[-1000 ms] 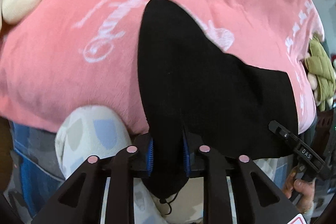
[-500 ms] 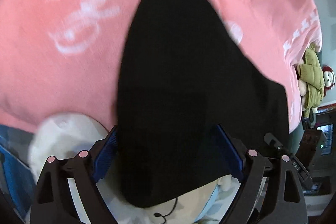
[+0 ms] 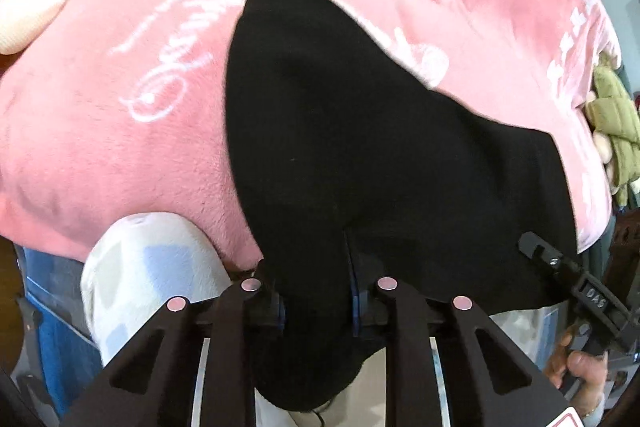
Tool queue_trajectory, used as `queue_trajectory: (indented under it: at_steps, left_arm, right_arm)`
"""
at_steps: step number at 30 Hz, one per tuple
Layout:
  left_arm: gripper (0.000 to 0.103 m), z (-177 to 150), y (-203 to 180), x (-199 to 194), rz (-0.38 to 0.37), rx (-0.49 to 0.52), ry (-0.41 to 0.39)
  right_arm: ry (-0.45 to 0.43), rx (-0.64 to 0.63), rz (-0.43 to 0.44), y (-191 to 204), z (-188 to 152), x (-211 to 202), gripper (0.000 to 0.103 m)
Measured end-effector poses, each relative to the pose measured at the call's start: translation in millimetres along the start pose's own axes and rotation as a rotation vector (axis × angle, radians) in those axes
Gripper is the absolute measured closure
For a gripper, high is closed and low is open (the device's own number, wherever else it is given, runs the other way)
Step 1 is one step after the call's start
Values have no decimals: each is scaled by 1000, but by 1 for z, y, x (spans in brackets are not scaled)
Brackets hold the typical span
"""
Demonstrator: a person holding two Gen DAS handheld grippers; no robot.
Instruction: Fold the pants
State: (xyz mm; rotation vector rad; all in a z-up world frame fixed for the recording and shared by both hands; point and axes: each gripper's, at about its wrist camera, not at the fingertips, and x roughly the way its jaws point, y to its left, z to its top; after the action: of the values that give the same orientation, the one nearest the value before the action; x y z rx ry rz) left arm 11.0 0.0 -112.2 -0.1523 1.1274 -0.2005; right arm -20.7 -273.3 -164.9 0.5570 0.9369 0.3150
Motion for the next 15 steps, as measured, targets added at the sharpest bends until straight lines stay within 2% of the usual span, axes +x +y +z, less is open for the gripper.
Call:
queue_trajectory:
  at_steps: [3, 8, 11, 15]
  left_arm:
    - [86, -3, -9, -20, -9, 22, -17]
    - [86, -9, -34, -46, 18, 86, -52]
    - [86, -2, -38, -58, 16, 104, -59]
    - [86, -9, -41, -79, 19, 113, -68]
  right_arm:
    - [-7, -23, 16, 10, -2, -12, 67]
    - [-11, -33, 48, 22, -10, -30, 67]
    - [-15, -42, 65, 28, -18, -40, 67]
    - [-14, -49, 91, 36, -28, -53, 67]
